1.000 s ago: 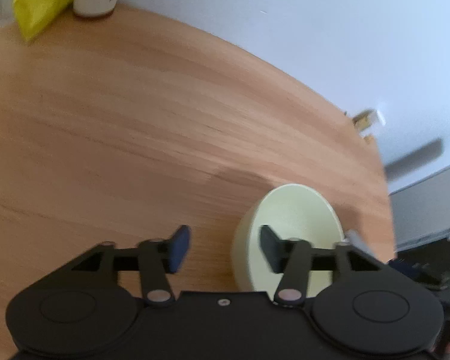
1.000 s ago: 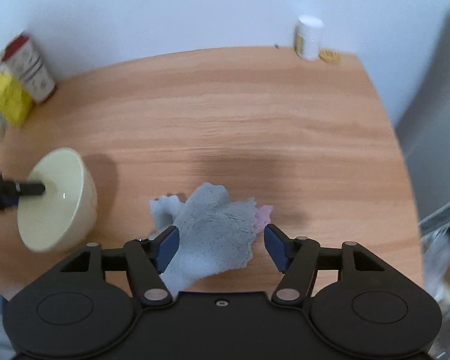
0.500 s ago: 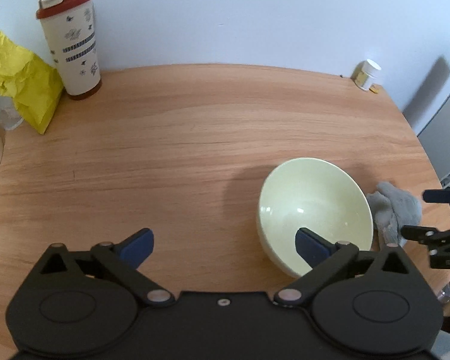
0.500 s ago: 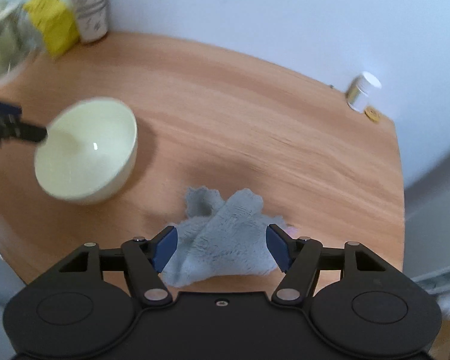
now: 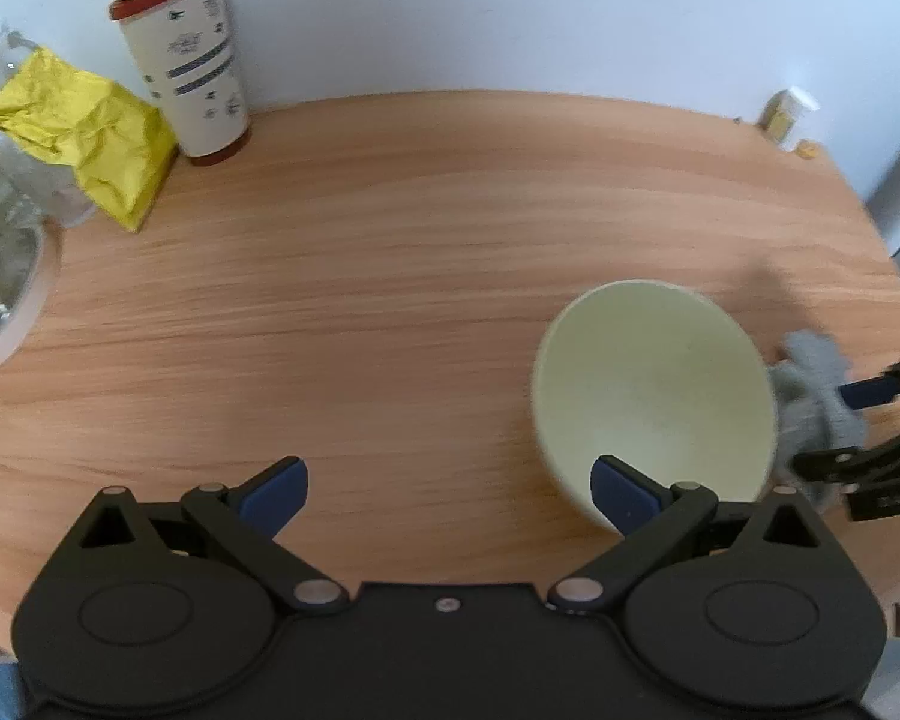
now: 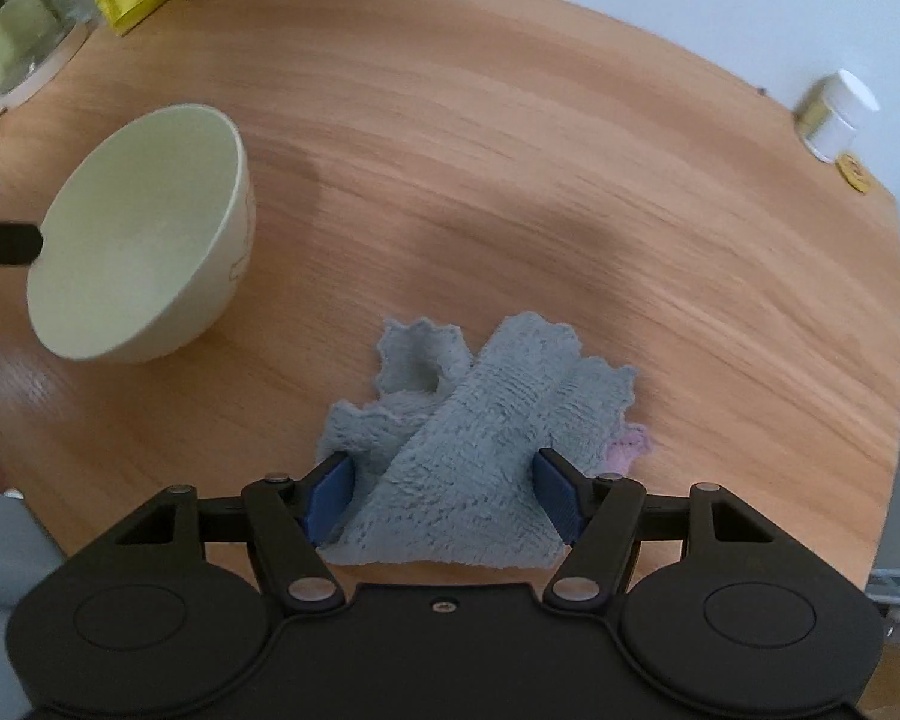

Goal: Clean bowl

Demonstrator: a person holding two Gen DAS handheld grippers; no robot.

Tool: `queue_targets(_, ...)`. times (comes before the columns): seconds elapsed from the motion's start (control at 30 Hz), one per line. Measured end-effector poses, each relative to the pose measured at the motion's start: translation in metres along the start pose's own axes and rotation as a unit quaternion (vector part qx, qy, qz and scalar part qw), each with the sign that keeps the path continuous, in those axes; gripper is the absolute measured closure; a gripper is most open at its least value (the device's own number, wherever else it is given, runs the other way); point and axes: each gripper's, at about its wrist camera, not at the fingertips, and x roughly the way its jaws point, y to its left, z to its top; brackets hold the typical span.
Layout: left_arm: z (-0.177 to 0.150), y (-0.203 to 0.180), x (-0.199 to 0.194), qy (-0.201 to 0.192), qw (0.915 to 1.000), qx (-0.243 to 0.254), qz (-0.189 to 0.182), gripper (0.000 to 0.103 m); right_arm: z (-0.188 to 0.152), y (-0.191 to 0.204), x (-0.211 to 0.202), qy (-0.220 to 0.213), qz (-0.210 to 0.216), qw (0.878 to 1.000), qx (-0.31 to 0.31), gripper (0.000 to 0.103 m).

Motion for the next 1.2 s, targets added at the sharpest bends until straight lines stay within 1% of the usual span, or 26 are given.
queue_targets(0.07, -0.001, -0.001, 0.001, 0.004, 0.9999, -0.009, 0.008, 0.000, 0.002, -0.002, 0.002, 0.001, 0.009, 1.000, -0.008, 0.033)
queue_targets(0.13, -0.004, -0.001, 0.004, 0.009, 0.9998, -0.019, -0.006, 0.000, 0.002, -0.003, 0.003, 0.001, 0.012, 1.000, -0.011, 0.034)
queue_targets(0.2, -0.003, 0.000, 0.005, 0.013, 0.9996, -0.022, -0.014, 0.000, 0.001, -0.005, 0.002, 0.002, 0.015, 1.000, -0.017, 0.044)
queue_targets(0.23, -0.003, 0.000, 0.006, 0.015, 0.9994, -0.024, -0.019, 0.000, 0.000, -0.006, 0.002, 0.002, 0.018, 1.000, -0.020, 0.046)
queue_targets(0.27, -0.003, 0.001, 0.006, 0.016, 0.9988, -0.030, -0.034, 0.000, -0.004, -0.005, 0.000, 0.003, 0.022, 0.999, -0.025, 0.051)
queue_targets(0.37, -0.002, 0.004, 0.008, 0.020, 0.9979, -0.039, -0.048, 0.001, -0.007, -0.006, -0.003, 0.008, 0.031, 0.999, -0.028, 0.067)
queue_targets(0.47, -0.003, 0.007, 0.007, 0.013, 0.9975, -0.041, -0.056, 0.000, -0.005, -0.010, -0.007, 0.013, 0.042, 0.999, -0.024, 0.072)
queue_targets(0.53, -0.003, 0.008, 0.006, 0.008, 0.9970, -0.040, -0.065, 0.000, -0.002, -0.012, -0.011, 0.011, 0.051, 0.998, -0.018, 0.072)
queue_targets(0.57, -0.002, 0.008, 0.006, 0.007, 0.9967, -0.039, -0.071, 0.001, 0.001, -0.014, -0.018, 0.002, 0.060, 0.998, -0.012, 0.072)
queue_targets(0.63, 0.000, 0.009, 0.005, 0.004, 0.9960, -0.036, -0.082, 0.001, 0.007, -0.014, -0.032, -0.018, 0.064, 0.998, -0.006, 0.072)
queue_targets(0.7, 0.002, 0.009, 0.004, 0.002, 0.9951, -0.034, -0.093, 0.001, 0.018, -0.013, -0.054, -0.049, 0.073, 0.996, -0.001, 0.072)
queue_targets(0.73, 0.003, 0.009, 0.003, -0.001, 0.9957, -0.026, -0.089, 0.001, 0.024, -0.012, -0.064, -0.064, 0.078, 0.995, -0.001, 0.072)
queue_targets(0.8, 0.004, 0.009, 0.002, -0.001, 0.9961, -0.008, -0.088, 0.001, 0.038, -0.005, -0.083, -0.092, 0.089, 0.992, -0.014, 0.072)
queue_targets(0.87, 0.004, 0.011, 0.001, -0.002, 0.9951, 0.001, -0.099, 0.001, 0.047, 0.005, -0.094, -0.108, 0.103, 0.988, -0.029, 0.072)
queue_targets(0.97, 0.004, 0.011, 0.001, -0.007, 0.9935, 0.023, -0.111, 0.002, 0.060, 0.024, -0.095, -0.112, 0.119, 0.985, -0.057, 0.072)
queue_targets(1.03, 0.003, 0.009, 0.002, -0.009, 0.9915, 0.039, -0.124, 0.012, 0.067, 0.036, -0.085, -0.104, 0.126, 0.984, -0.072, 0.072)
queue_targets(1.07, 0.002, 0.009, 0.003, -0.010, 0.9906, 0.046, -0.128, 0.015, 0.070, 0.042, -0.078, -0.098, 0.132, 0.983, -0.080, 0.072)
queue_targets(1.1, 0.001, 0.008, 0.005, -0.010, 0.9897, 0.054, -0.133, 0.022, 0.074, 0.048, -0.071, -0.094, 0.140, 0.982, -0.087, 0.072)
queue_targets(1.17, 0.001, 0.008, 0.011, -0.002, 0.9903, 0.060, -0.125, 0.030, 0.076, 0.055, -0.061, -0.090, 0.151, 0.980, -0.092, 0.072)
queue_targets(1.2, 0.002, 0.009, 0.012, 0.001, 0.9899, 0.060, -0.128, 0.036, 0.079, 0.057, -0.053, -0.084, 0.156, 0.980, -0.091, 0.072)
